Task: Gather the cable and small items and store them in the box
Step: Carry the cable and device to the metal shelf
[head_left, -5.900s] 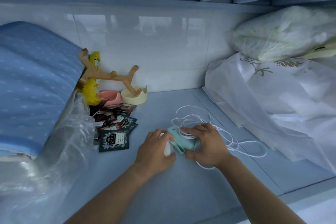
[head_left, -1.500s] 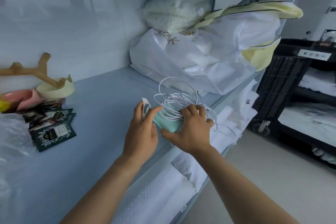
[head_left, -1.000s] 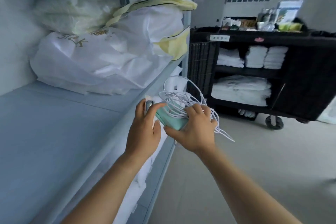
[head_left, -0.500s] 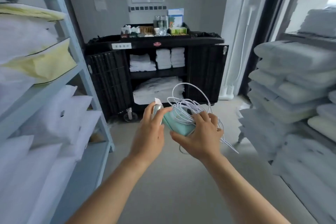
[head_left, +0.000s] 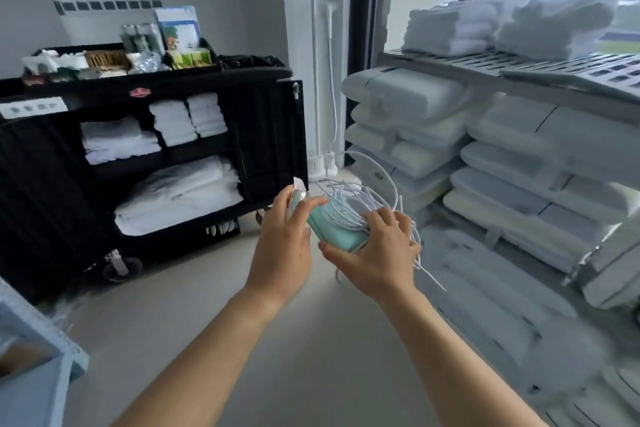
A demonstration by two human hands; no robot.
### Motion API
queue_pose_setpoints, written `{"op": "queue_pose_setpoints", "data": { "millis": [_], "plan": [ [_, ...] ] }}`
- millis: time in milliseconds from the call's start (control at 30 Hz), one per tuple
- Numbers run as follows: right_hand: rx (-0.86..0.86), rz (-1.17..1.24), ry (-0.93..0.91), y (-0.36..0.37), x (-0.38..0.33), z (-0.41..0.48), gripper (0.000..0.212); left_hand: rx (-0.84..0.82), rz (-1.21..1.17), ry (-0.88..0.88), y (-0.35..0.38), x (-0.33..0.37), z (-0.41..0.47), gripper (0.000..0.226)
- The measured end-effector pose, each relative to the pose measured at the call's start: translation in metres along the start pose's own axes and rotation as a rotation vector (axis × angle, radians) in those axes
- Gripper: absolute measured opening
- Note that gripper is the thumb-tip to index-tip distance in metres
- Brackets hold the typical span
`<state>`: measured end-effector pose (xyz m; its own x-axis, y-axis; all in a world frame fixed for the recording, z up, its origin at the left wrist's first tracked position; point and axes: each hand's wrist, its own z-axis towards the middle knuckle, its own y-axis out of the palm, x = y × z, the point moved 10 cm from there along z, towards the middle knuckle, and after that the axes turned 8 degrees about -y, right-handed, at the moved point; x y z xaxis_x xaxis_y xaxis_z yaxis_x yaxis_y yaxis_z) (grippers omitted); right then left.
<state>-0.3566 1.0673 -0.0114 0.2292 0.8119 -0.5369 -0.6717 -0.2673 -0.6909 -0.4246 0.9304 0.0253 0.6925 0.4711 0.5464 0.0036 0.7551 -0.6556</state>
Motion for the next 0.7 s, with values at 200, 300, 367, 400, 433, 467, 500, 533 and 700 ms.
{"op": "queue_pose_setpoints", "data": {
  "millis": [200, 300, 367, 400, 433, 467, 500, 533, 700],
  "plan": [
    [0.080, -0.100, 0.076, -0.012, 0.052, 0.060, 0.059, -0.032, -0.079, 0.075, 0.064, 0.014, 0.070, 0.058],
    [0.132, -0.164, 0.098, -0.023, 0.076, 0.094, 0.059, -0.078, -0.138, 0.118, 0.095, 0.024, 0.110, 0.056],
    [0.165, -0.209, 0.103, -0.030, 0.088, 0.117, 0.061, -0.084, -0.171, 0.151, 0.112, 0.033, 0.137, 0.056],
    [0.182, -0.236, 0.105, -0.034, 0.093, 0.129, 0.062, -0.083, -0.188, 0.167, 0.119, 0.036, 0.149, 0.056],
    [0.200, -0.263, 0.109, -0.038, 0.097, 0.140, 0.063, -0.081, -0.206, 0.178, 0.125, 0.040, 0.160, 0.055],
    [0.217, -0.283, 0.111, -0.043, 0.101, 0.151, 0.063, -0.080, -0.224, 0.185, 0.131, 0.044, 0.171, 0.055],
    [0.230, -0.298, 0.111, -0.047, 0.105, 0.161, 0.062, -0.082, -0.245, 0.192, 0.137, 0.048, 0.181, 0.053],
    [0.241, -0.313, 0.109, -0.053, 0.108, 0.171, 0.062, -0.088, -0.267, 0.202, 0.144, 0.053, 0.192, 0.052],
    [0.313, -0.420, 0.108, -0.093, 0.126, 0.211, 0.066, -0.113, -0.347, 0.272, 0.171, 0.093, 0.239, 0.051]
  ]
}}
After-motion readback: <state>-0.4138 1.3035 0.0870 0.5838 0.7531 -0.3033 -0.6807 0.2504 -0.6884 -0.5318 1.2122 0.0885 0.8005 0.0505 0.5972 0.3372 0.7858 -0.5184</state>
